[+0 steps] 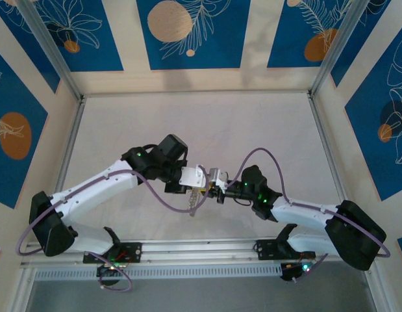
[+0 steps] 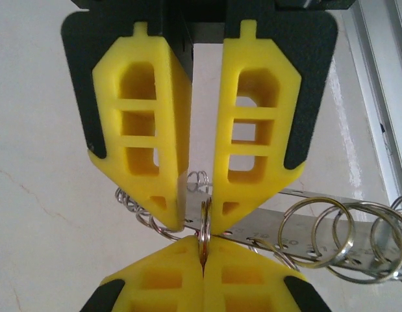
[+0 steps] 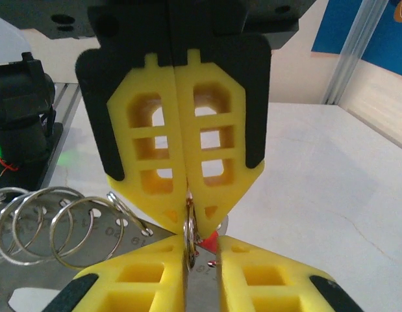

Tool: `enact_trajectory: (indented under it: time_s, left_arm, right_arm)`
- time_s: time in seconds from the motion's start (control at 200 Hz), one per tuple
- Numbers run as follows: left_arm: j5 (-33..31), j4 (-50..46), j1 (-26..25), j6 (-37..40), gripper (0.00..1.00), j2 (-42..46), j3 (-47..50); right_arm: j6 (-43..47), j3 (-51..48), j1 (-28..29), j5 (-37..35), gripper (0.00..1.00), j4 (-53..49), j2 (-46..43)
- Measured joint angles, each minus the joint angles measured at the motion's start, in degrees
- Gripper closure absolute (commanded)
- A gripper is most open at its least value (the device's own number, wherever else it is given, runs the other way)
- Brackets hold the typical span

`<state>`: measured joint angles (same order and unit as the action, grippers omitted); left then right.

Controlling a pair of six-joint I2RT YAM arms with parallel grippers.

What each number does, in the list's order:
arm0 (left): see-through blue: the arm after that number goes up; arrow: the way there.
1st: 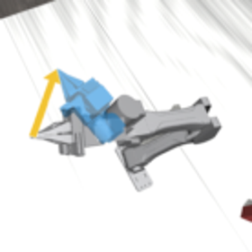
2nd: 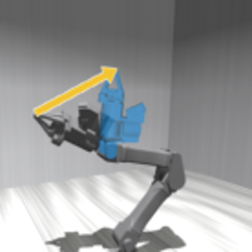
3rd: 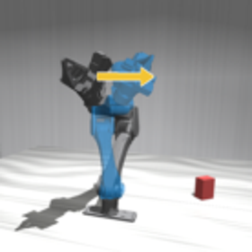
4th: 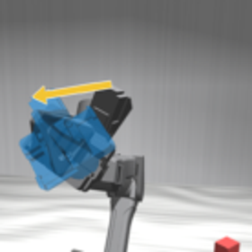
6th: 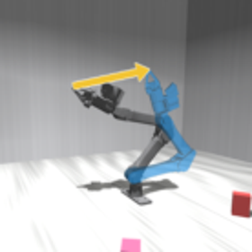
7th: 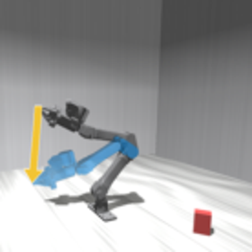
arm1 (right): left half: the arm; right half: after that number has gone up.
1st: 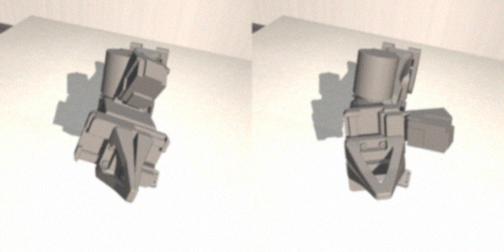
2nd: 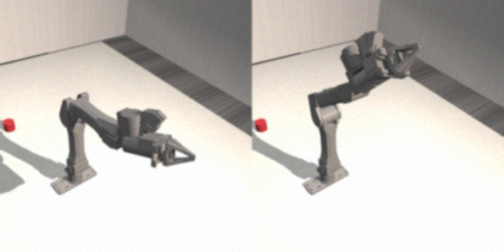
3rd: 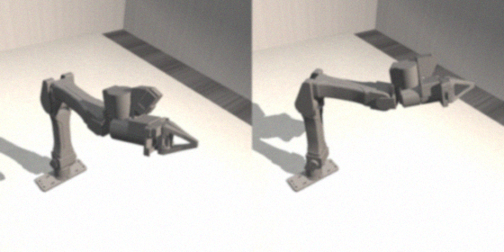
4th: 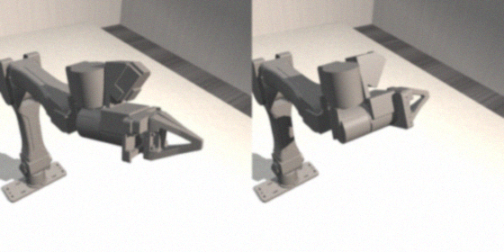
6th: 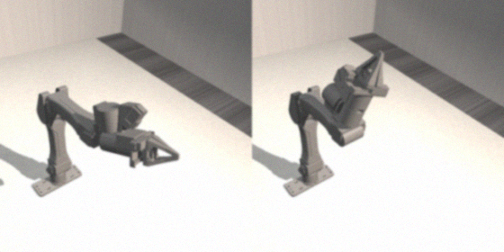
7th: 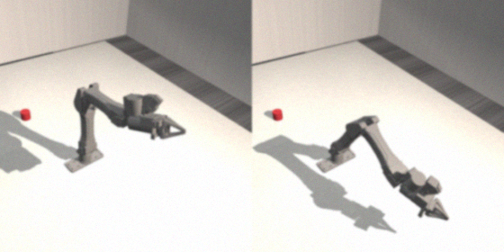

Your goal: Put the keys on the keyring

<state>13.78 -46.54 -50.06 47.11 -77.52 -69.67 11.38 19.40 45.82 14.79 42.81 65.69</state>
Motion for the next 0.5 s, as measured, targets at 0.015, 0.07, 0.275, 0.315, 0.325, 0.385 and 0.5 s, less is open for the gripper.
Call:
enact_trajectory:
  time_s: [0.015,0.07,0.275,0.315,0.325,0.385,0.5]
  left_arm:
    - [0.0,-0.2,0.0,0.0,1.0,0.0,-0.2]
    - [-0.2,-0.5,0.0,0.0,0.99,0.0,-0.5]
    - [-0.4,-0.6,0.2,0.0,0.88,0.1,-0.2]
    - [-0.3,0.3,0.3,-0.3,0.87,0.7,0.5]
    - [-0.3,0.7,0.4,-0.4,0.87,0.9,0.8]
    - [0.7,2.9,1.1,-0.6,0.86,2.6,2.8]
    - [3.6,6.3,2.9,-1.6,0.86,5.7,6.2]
  right_arm:
    - [0.0,0.0,0.0,0.1,0.83,0.0,0.0]
    - [0.1,0.2,0.1,0.2,0.93,0.1,0.2]
    - [-1.4,0.3,0.3,0.9,1.0,1.2,1.0]
    - [-2.0,0.3,0.1,1.0,1.0,1.9,1.2]
    - [-2.0,0.3,0.1,1.0,1.0,2.0,1.2]
    - [-3.3,-0.1,-0.2,1.4,1.0,3.5,1.3]
    - [-5.0,-1.1,-0.8,2.6,1.0,7.3,1.3]
